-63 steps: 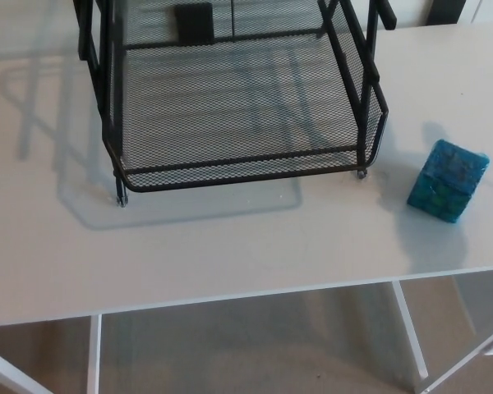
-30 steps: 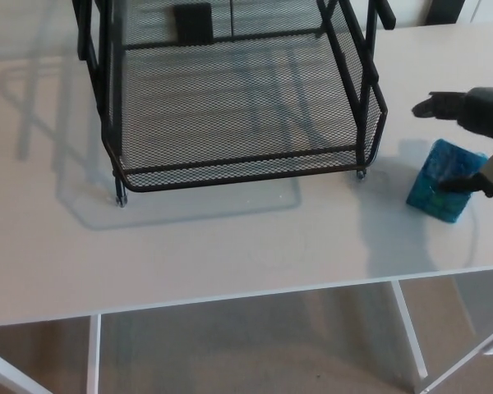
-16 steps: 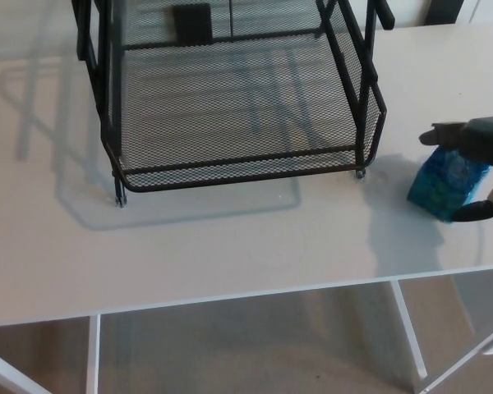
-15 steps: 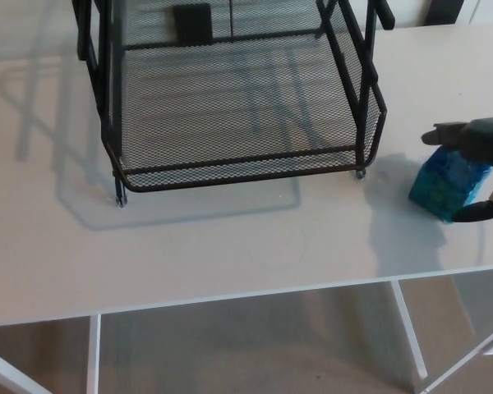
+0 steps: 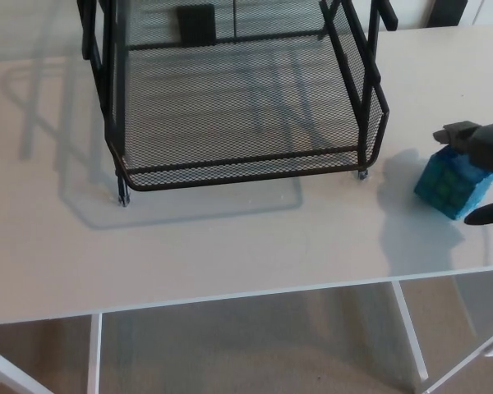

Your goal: The robot walks towards a desk on which a file tray is kept in the middle and a cube is kept to its right. The robot lifts the cube using its right hand and places it on the file tray.

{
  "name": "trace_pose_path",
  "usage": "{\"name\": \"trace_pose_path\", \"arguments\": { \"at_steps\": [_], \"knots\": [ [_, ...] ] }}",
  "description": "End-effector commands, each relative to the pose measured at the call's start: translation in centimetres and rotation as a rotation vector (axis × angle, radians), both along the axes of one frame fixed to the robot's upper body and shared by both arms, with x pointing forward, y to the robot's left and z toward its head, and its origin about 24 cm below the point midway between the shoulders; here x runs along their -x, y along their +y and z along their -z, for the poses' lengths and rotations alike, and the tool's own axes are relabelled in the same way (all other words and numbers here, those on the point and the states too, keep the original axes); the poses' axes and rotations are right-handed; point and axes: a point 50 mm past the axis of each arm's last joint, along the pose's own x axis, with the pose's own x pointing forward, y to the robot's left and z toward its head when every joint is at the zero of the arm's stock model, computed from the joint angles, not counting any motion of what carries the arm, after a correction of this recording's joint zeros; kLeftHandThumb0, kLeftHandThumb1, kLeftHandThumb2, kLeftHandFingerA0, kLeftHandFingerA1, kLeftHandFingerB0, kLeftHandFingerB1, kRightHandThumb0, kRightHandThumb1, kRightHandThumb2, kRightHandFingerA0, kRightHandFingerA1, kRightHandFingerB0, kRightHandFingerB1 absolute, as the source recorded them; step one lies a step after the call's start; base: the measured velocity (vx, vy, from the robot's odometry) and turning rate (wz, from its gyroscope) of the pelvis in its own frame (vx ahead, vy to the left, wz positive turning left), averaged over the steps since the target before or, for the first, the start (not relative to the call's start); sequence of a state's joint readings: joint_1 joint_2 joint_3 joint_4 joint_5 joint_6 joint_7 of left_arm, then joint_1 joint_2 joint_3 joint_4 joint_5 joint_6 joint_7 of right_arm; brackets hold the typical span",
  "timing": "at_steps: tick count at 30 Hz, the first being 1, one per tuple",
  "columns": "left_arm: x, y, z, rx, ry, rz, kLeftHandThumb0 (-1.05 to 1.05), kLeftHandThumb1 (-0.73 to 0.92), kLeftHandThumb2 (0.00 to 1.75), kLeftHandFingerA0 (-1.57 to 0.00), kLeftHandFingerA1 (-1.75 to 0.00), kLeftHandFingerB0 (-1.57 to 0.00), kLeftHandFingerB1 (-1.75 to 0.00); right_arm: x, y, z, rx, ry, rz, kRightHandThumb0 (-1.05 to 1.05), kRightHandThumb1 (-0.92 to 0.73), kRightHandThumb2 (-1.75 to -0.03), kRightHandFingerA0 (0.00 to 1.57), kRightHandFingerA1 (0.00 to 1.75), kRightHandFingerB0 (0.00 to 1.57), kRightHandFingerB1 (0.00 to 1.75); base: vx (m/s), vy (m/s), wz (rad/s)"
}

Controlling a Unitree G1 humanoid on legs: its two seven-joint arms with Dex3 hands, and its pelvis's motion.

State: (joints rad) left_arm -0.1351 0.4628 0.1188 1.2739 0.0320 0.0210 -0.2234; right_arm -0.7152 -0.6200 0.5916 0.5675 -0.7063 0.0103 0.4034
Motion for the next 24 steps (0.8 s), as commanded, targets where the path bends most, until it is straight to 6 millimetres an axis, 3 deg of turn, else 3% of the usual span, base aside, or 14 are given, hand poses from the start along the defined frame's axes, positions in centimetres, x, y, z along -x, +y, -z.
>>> {"name": "trace_pose_path", "arguments": {
  "at_steps": [1,4,5,6,8,10,11,15,16,18,19,22,23,24],
  "knots": [
    [-0.5,0.2,-0.4,-0.022,-0.03,0.029,-1.05,0.9,0.88,-0.63,-1.07,-0.41,-0.99,1.1,0.8,2.8,0.042,0.047,-0.068,-0.63,-0.69,-0.61,0.7,1.09,0.18,0.31,0.0,0.0,0.0],
    [-0.6,0.3,-0.5,-0.027,-0.03,0.046,-1.05,0.91,0.88,-0.64,-1.06,-0.41,-0.97,1.5,0.9,3.1,0.043,0.04,-0.087,-0.56,-0.68,-0.61,0.72,1.04,0.22,0.3,0.0,0.0,0.0],
    [-0.6,0.3,-0.5,-0.028,-0.031,0.048,-1.05,0.91,0.9,-0.65,-1.04,-0.43,-0.96,1.6,0.9,3.3,0.036,0.034,-0.091,-0.47,-0.69,-0.61,0.71,1.1,0.31,0.31,0.0,0.0,0.0],
    [-0.6,0.3,-0.6,-0.028,-0.032,0.055,-1.05,0.91,0.89,-0.64,-1.06,-0.41,-0.99,1.9,0.8,3.9,0.009,0.018,-0.09,-0.31,-0.74,-0.64,0.71,1.31,0.47,0.35,0.0,0.0,0.0],
    [-0.6,0.4,-0.6,-0.027,-0.03,0.062,-1.05,0.91,0.89,-0.64,-1.06,-0.41,-0.99,2.2,0.8,4.4,-0.014,0.006,-0.077,-0.31,-0.74,-0.64,0.71,1.31,0.47,0.35,0.0,0.0,0.0],
    [-0.7,0.3,-0.6,-0.017,-0.033,0.056,-1.05,0.91,0.89,-0.59,-1.07,-0.39,-0.99,2.4,0.8,4.8,-0.04,0.024,-0.064,-0.22,-0.76,-0.75,0.72,1.49,0.86,0.54,0.0,0.0,0.0],
    [-0.8,0.3,-0.6,-0.016,-0.033,0.053,-1.05,0.91,0.89,-0.6,-1.06,-0.41,-0.99,2.6,0.7,5.0,-0.044,0.034,-0.076,-0.23,-0.71,-0.85,0.78,1.43,0.94,0.58,0.0,0.0,0.0],
    [-0.8,0.2,-0.5,-0.029,-0.022,0.07,-1.05,0.92,0.9,-0.58,-1.0,-0.42,-0.94,3.1,0.5,5.6,0.006,0.042,-0.101,-0.3,-0.67,-0.67,0.78,1.46,0.95,0.68,0.0,0.0,0.0],
    [-0.7,0.2,-0.5,-0.034,-0.018,0.071,-1.05,0.92,0.88,-0.58,-1.01,-0.44,-0.94,3.5,0.1,6.0,0.046,0.01,-0.126,-0.25,-0.62,-0.68,0.83,1.54,0.91,0.84,0.0,0.0,0.0],
    [-0.7,0.2,-0.4,-0.041,-0.013,0.073,-1.05,0.91,0.88,-0.61,-1.06,-0.43,-0.98,3.6,0.0,6.1,0.061,0.01,-0.127,-0.34,-0.58,-0.73,0.89,1.5,0.92,0.91,0.0,0.0,0.0],
    [-0.6,0.2,-0.5,-0.048,-0.001,0.108,-1.05,0.91,0.9,-0.6,-1.06,-0.42,-0.98,3.8,-0.5,6.4,0.086,-0.017,-0.132,-0.23,-0.71,-0.68,0.77,1.72,0.77,1.16,0.0,0.0,0.0],
    [-0.7,0.2,-0.6,-0.043,-0.011,0.103,-1.05,0.91,0.9,-0.59,-1.07,-0.42,-1.0,4.0,-1.3,6.5,0.093,-0.067,-0.145,-0.23,-0.78,-0.67,0.78,1.75,0.68,1.48,0.0,0.0,0.0],
    [-0.7,0.2,-0.5,-0.039,-0.013,0.097,-1.05,0.91,0.9,-0.59,-1.07,-0.43,-0.99,4.1,-1.7,6.5,0.081,-0.069,-0.134,-0.35,-0.62,-0.96,1.06,1.34,0.82,1.17,0.0,0.0,0.0],
    [-0.7,0.2,-0.5,-0.04,-0.011,0.095,-1.05,0.91,0.9,-0.59,-1.07,-0.43,-0.99,4.2,-2.0,6.5,0.076,-0.071,-0.128,-0.35,-0.62,-0.96,1.06,1.34,0.82,1.17,0.0,0.0,0.0]
  ]
}}
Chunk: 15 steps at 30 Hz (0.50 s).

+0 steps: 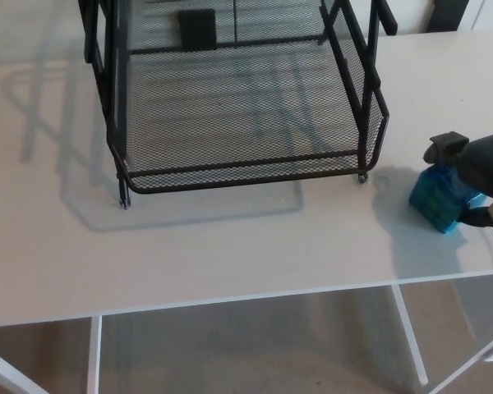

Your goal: The robot walks towards a desk on which a file tray is kept in the middle and a cube is kept to its right. The robot lifts the cube using its right hand and places it on the file tray.

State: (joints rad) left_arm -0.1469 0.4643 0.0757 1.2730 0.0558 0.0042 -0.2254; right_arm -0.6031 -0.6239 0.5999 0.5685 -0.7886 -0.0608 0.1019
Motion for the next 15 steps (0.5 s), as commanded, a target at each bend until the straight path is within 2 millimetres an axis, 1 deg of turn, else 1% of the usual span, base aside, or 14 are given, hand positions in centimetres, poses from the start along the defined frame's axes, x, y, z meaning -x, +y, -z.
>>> {"name": "trace_pose_path", "arguments": {
  "at_steps": [1,2,3,6,7,8,9,10,11,12,13,14,15],
  "knots": [
    [-0.5,0.5,-0.6,-0.029,-0.025,0.033,-1.05,0.9,0.91,-0.6,-1.04,-0.45,-0.96,2.5,-2.0,3.9,0.045,0.102,-0.018,-0.24,-0.77,-0.65,0.74,1.75,0.63,1.49,0.0,0.0,0.0],
    [-0.5,0.5,-0.6,-0.033,-0.024,0.036,-1.05,0.91,0.91,-0.6,-1.03,-0.45,-0.96,2.5,-2.1,3.8,0.046,0.099,-0.02,-0.24,-0.76,-0.65,0.74,1.75,0.63,1.48,0.0,0.0,0.0],
    [-0.5,0.6,-0.6,-0.032,-0.02,0.04,-1.05,0.91,0.89,-0.59,-1.06,-0.41,-0.97,2.5,-2.3,3.7,0.048,0.095,-0.025,-0.24,-0.75,-0.62,0.75,1.75,0.66,1.37,0.0,0.0,0.0],
    [-0.5,0.6,-0.7,-0.033,-0.018,0.044,-1.05,0.92,0.89,-0.59,-1.03,-0.43,-0.94,2.5,-2.4,3.6,0.053,0.072,-0.043,-0.24,-0.75,-0.63,0.76,1.75,0.66,1.4,0.0,0.0,0.0],
    [-0.4,0.7,-0.7,-0.04,-0.018,0.046,-1.05,0.92,0.89,-0.6,-1.05,-0.42,-0.97,2.5,-2.5,3.4,0.028,0.054,-0.043,-0.19,-0.71,-0.66,0.93,1.71,0.71,1.41,0.0,0.0,0.0],
    [-0.3,0.7,-0.7,-0.034,-0.019,0.041,-1.05,0.9,0.9,-0.57,-1.06,-0.41,-0.99,2.4,-2.5,3.1,0.012,0.047,-0.055,-0.22,-0.73,-0.63,0.76,1.75,0.69,1.4,0.0,0.0,0.0],
    [-0.3,0.7,-0.7,-0.036,-0.017,0.04,-1.05,0.9,0.9,-0.58,-1.07,-0.41,-0.99,2.4,-2.6,2.7,0.004,0.027,-0.074,-0.22,-0.72,-0.62,0.77,1.75,0.71,1.37,0.0,0.0,0.0],
    [-0.3,0.8,-0.7,-0.033,-0.019,0.028,-1.05,0.9,0.9,-0.58,-1.08,-0.42,-1.0,2.3,-2.6,2.4,-0.002,0.017,-0.09,-0.33,-0.53,-0.92,1.07,1.31,0.8,1.09,0.0,0.0,0.0],
    [-0.1,0.8,-0.7,-0.034,-0.021,0.039,-1.05,0.91,0.89,-0.57,-1.07,-0.41,-0.98,2.2,-2.7,1.9,-0.02,-0.025,-0.094,-0.37,-0.53,-0.9,1.09,1.35,0.81,1.16,0.0,0.0,0.0],
    [-0.1,0.9,-0.7,-0.036,-0.018,0.04,-1.05,0.91,0.89,-0.57,-1.07,-0.41,-0.98,2.3,-2.7,2.0,-0.023,-0.024,-0.094,-0.37,-0.53,-0.9,1.09,1.35,0.81,1.16,0.0,0.0,0.0],
    [-0.2,0.9,-0.8,-0.045,-0.01,0.044,-1.05,0.91,0.89,-0.59,-1.06,-0.42,-0.97,2.2,-2.7,1.8,-0.054,-0.057,-0.096,-0.24,-0.71,-0.64,0.79,1.73,0.7,1.47,0.0,0.0,0.0],
    [-0.2,0.9,-0.8,-0.043,-0.01,0.038,-1.05,0.91,0.89,-0.57,-1.06,-0.41,-0.97,2.1,-2.8,1.3,-0.12,-0.075,-0.081,-0.14,-0.76,-0.74,0.95,1.7,0.7,1.46,0.0,0.0,0.0],
    [-0.3,0.9,-0.8,-0.043,-0.01,0.037,-1.05,0.91,0.9,-0.58,-1.07,-0.42,-0.98,1.9,-2.8,1.0,-0.154,-0.088,-0.077,-0.17,-0.76,-0.71,0.97,1.75,0.66,1.47,0.0,0.0,0.0]
  ]
}}
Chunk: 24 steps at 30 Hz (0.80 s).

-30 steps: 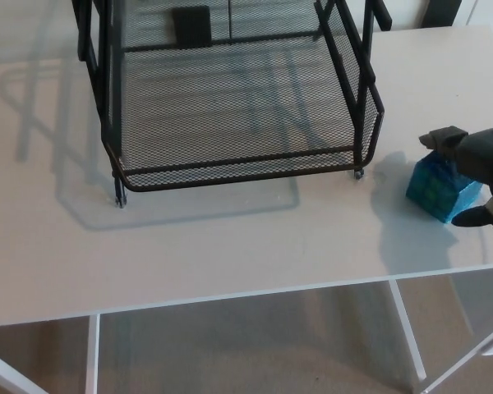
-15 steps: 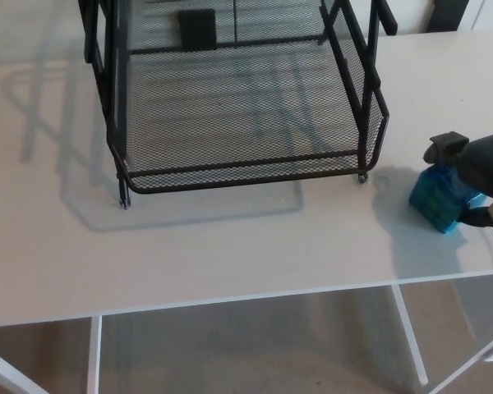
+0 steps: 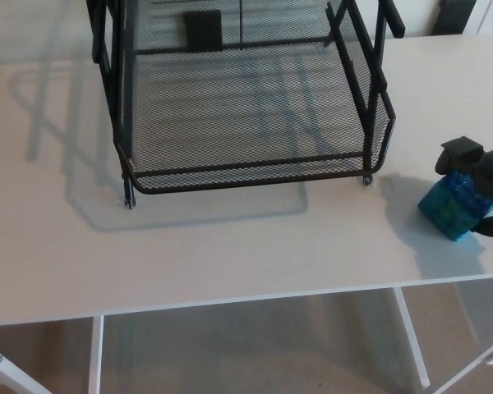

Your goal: The robot walks towards a desk on which a file tray is kept in the middle and a cube is kept to its right. The robot lifts the cube using its right hand and places it on the file tray.

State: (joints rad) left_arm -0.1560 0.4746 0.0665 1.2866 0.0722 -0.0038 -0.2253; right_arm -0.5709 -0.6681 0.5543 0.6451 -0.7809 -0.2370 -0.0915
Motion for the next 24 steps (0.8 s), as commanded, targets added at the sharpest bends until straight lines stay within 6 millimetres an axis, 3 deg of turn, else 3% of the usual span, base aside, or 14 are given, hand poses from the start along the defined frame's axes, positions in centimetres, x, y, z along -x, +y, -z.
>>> {"name": "trace_pose_path", "arguments": {
  "at_steps": [1,2,3,4,6,8,9,10,11,15,17,22,23,24],
  "knots": [
    [-0.3,0.6,-0.6,-0.028,-0.019,0.022,-1.05,0.91,0.9,-0.58,-1.07,-0.42,-0.98,1.0,-1.0,0.8,-0.1,0.017,-0.011,-0.17,-0.76,-0.71,0.97,1.75,0.66,1.47,0.0,0.0,0.0],
    [-0.3,0.7,-0.6,-0.033,-0.018,0.028,-1.05,0.91,0.89,-0.59,-1.05,-0.42,-0.97,0.8,-1.0,0.4,-0.131,-0.004,-0.013,-0.19,-0.78,-0.75,0.82,1.71,0.72,1.47,0.0,0.0,0.0],
    [-0.3,0.7,-0.7,-0.035,-0.019,0.031,-1.05,0.9,0.9,-0.59,-1.06,-0.43,-0.98,0.6,-1.0,-0.3,-0.139,-0.011,-0.008,-0.21,-0.75,-0.69,0.81,1.69,0.71,1.44,0.0,0.0,0.0],
    [-0.3,0.7,-0.7,-0.033,-0.019,0.027,-1.05,0.89,0.93,-0.57,-1.03,-0.45,-0.96,0.3,-0.9,-1.2,-0.142,-0.034,-0.017,-0.25,-0.69,-0.61,0.82,1.7,0.76,1.16,0.0,0.0,0.0],
    [-0.3,0.7,-0.7,-0.036,-0.021,0.042,-1.05,0.9,0.95,-0.56,-1.05,-0.45,-0.97,0.0,-0.8,-3.2,-0.162,-0.121,-0.056,-0.24,-0.66,-0.59,0.82,1.75,0.75,1.36,0.0,0.0,0.0],
    [-0.3,0.7,-0.7,-0.04,-0.019,0.045,-1.05,0.9,0.95,-0.56,-1.05,-0.45,-0.97,-0.1,-0.7,-3.7,-0.163,-0.135,-0.063,-0.24,-0.66,-0.59,0.82,1.75,0.75,1.36,0.0,0.0,0.0],
    [-0.2,0.7,-0.7,-0.038,-0.019,0.04,-1.05,0.89,0.92,-0.57,-1.1,-0.42,-1.01,-0.2,-0.8,-4.5,-0.183,-0.146,-0.078,-0.19,-0.69,-0.62,0.81,1.75,0.7,1.5,0.0,0.0,0.0],
    [-0.2,0.7,-0.7,-0.035,-0.017,0.036,-1.05,0.89,0.93,-0.58,-1.07,-0.41,-0.97,-0.8,-0.9,-6.6,-0.173,-0.185,-0.067,-0.2,-0.75,-0.65,0.78,1.72,0.67,1.47,0.0,0.0,0.0],
    [-0.1,0.8,-0.7,-0.036,-0.016,0.032,-1.05,0.89,0.95,-0.57,-1.05,-0.42,-0.97,-1.0,-1.0,-8.0,-0.182,-0.217,-0.074,-0.21,-0.69,-0.59,0.79,1.7,0.75,1.15,0.0,0.0,0.0],
    [-0.1,0.8,-0.7,-0.039,-0.013,0.048,-1.05,0.89,0.91,-0.59,-1.05,-0.42,-0.96,-1.5,-1.6,-11.5,-0.212,-0.296,-0.049,-0.2,-0.77,-0.72,0.83,1.62,0.74,1.3,0.0,0.0,0.0],
    [-0.1,0.9,-0.8,-0.04,-0.009,0.05,-1.05,0.88,0.91,-0.58,-1.06,-0.41,-0.97,-1.5,-1.9,-13.6,-0.207,-0.355,-0.045,-0.2,-0.72,-0.71,0.87,1.52,0.81,1.11,0.0,0.0,0.0],
    [0.1,0.8,-0.6,-0.037,0.002,0.03,-1.05,0.89,0.91,-0.52,-1.08,-0.37,-0.98,-1.4,-2.0,-19.6,-0.315,-0.493,-0.083,-0.18,-0.74,-0.79,0.84,1.64,0.73,1.35,0.0,0.0,0.0],
    [0.1,0.9,-0.6,-0.04,0.004,0.036,-1.05,0.9,0.91,-0.53,-1.06,-0.36,-0.97,-1.4,-1.8,-20.8,-0.309,-0.533,-0.093,-0.15,-0.67,-0.83,0.89,1.59,0.82,1.14,0.0,0.0,0.0],
    [0.1,0.9,-0.7,-0.041,0.004,0.04,-1.05,0.89,0.92,-0.56,-1.06,-0.38,-0.96,-1.6,-1.0,-23.3,-0.319,-0.62,-0.109,-0.16,-0.7,-0.84,0.87,1.64,0.77,1.29,0.0,0.0,0.0]
  ]
}}
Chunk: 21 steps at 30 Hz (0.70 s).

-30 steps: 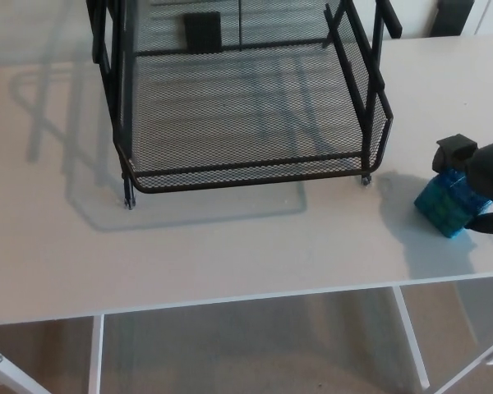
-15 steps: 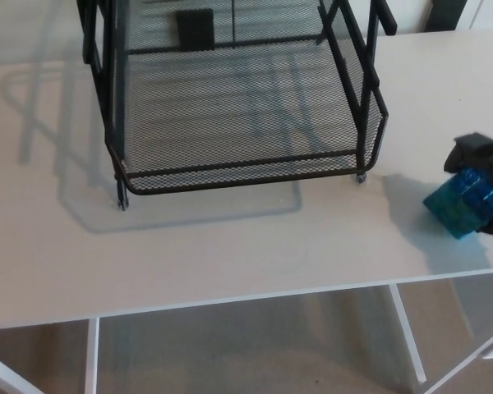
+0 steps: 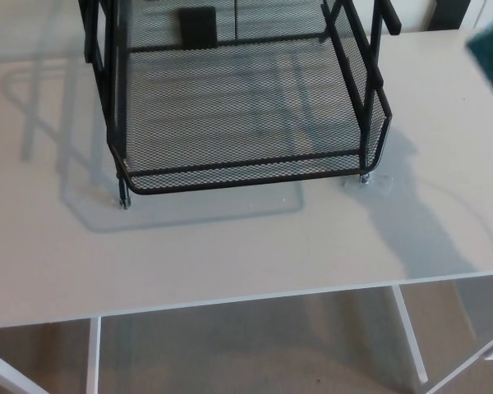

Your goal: The robot walks towards a desk on which a file tray is kept in the middle and a cube is kept to its right. The robot lifts the cube using its right hand and places it on the file tray.

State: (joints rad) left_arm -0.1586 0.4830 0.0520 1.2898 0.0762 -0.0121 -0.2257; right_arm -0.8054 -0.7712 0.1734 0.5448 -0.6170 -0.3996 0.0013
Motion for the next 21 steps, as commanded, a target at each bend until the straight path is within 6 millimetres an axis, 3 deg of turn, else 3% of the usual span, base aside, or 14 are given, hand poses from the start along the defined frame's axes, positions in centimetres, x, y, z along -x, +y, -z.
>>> {"name": "trace_pose_path", "arguments": {
  "at_steps": [1,4,7,9,10,11,12,13,14,16,17,19,21],
  "knots": [
    [0.2,0.7,-0.5,-0.026,-0.002,0.016,-1.05,0.89,0.92,-0.56,-1.06,-0.38,-0.96,0.1,1.1,-7.2,-0.08,-0.187,-0.049,-0.16,-0.7,-0.84,0.87,1.64,0.77,1.29,0.0,0.0,0.0],
    [0.3,0.7,-0.4,-0.027,0.003,0.016,-1.05,0.89,0.92,-0.55,-1.05,-0.37,-0.95,-0.4,2.8,-10.8,-0.21,-0.231,-0.071,-0.16,-0.66,-0.98,0.89,1.56,0.83,1.23,0.0,0.0,0.0],
    [0.1,0.6,-0.5,-0.027,0.003,0.02,-1.05,0.89,0.93,-0.56,-1.06,-0.37,-0.95,-0.6,4.4,-13.1,-0.301,-0.264,-0.135,-0.21,-0.64,-0.98,0.93,1.51,0.85,1.18,0.0,0.0,0.0],
    [0.1,0.8,-0.5,-0.029,0.002,0.014,-1.05,0.9,0.94,-0.52,-1.03,-0.39,-0.95,-1.0,7.5,-13.9,-0.319,-0.234,-0.204,-0.21,-0.64,-0.92,0.95,1.43,0.9,1.09,0.0,0.0,0.0],
    [0.1,0.8,-0.6,-0.016,-0.011,0.002,-1.05,0.89,0.94,-0.54,-1.07,-0.36,-0.96,-1.1,8.7,-13.8,-0.273,-0.206,-0.214,-0.18,-0.67,-0.83,0.91,1.47,0.9,0.99,0.0,0.0,0.0],
    [0.1,0.9,-0.7,-0.019,-0.016,0.0,-1.05,0.89,0.94,-0.53,-1.07,-0.37,-0.96,-1.3,9.7,-13.5,-0.231,-0.183,-0.226,-0.18,-0.69,-0.82,0.9,1.49,0.88,1.06,0.0,0.0,0.0],
    [0.1,0.9,-0.7,-0.018,-0.017,0.004,-1.05,0.9,0.93,-0.52,-1.06,-0.36,-0.96,-1.5,11.0,-13.1,-0.164,-0.136,-0.226,-0.23,-0.69,-0.74,0.86,1.54,0.87,0.97,0.0,0.0,0.0],
    [0.0,0.9,-0.7,-0.024,-0.015,-0.003,-1.05,0.9,0.9,-0.52,-1.07,-0.36,-0.96,-1.6,11.9,-12.6,-0.128,-0.102,-0.258,-0.34,-0.56,-0.7,0.91,1.51,0.92,0.91,0.0,0.0,0.0],
    [-0.1,0.8,-0.7,-0.028,-0.014,0.0,-1.05,0.9,0.92,-0.57,-1.09,-0.4,-0.99,-1.6,12.3,-12.3,-0.103,-0.082,-0.267,-0.26,-0.64,-0.68,0.88,1.52,0.9,0.91,0.0,0.0,0.0],
    [-0.3,0.6,-0.6,-0.028,-0.013,0.011,-1.05,0.88,0.94,-0.54,-1.04,-0.42,-0.96,-1.9,13.6,-11.2,-0.032,-0.025,-0.278,-0.26,-0.62,-0.71,0.88,1.51,0.9,0.95,0.0,0.0,0.0],
    [-0.3,0.6,-0.6,-0.022,-0.014,0.015,-1.05,0.88,0.92,-0.53,-1.09,-0.37,-0.99,-2.1,14.6,-10.3,0.003,0.011,-0.293,-0.26,-0.61,-0.65,0.93,1.41,0.91,0.83,0.0,0.0,0.0],
    [-0.4,0.2,-0.3,-0.012,-0.015,0.023,-1.05,0.88,0.91,-0.54,-1.09,-0.38,-1.0,-2.7,16.4,-7.9,0.04,0.125,-0.307,-0.21,-0.61,-0.88,0.93,1.46,0.91,1.06,0.0,0.0,0.0],
    [-0.3,0.0,-0.2,-0.006,-0.021,0.02,-1.05,0.87,0.92,-0.54,-1.06,-0.38,-0.96,-3.3,17.0,-6.4,0.042,0.205,-0.303,-0.21,-0.64,-0.77,0.86,1.57,0.86,1.04,0.0,0.0,0.0]
  ]
}}
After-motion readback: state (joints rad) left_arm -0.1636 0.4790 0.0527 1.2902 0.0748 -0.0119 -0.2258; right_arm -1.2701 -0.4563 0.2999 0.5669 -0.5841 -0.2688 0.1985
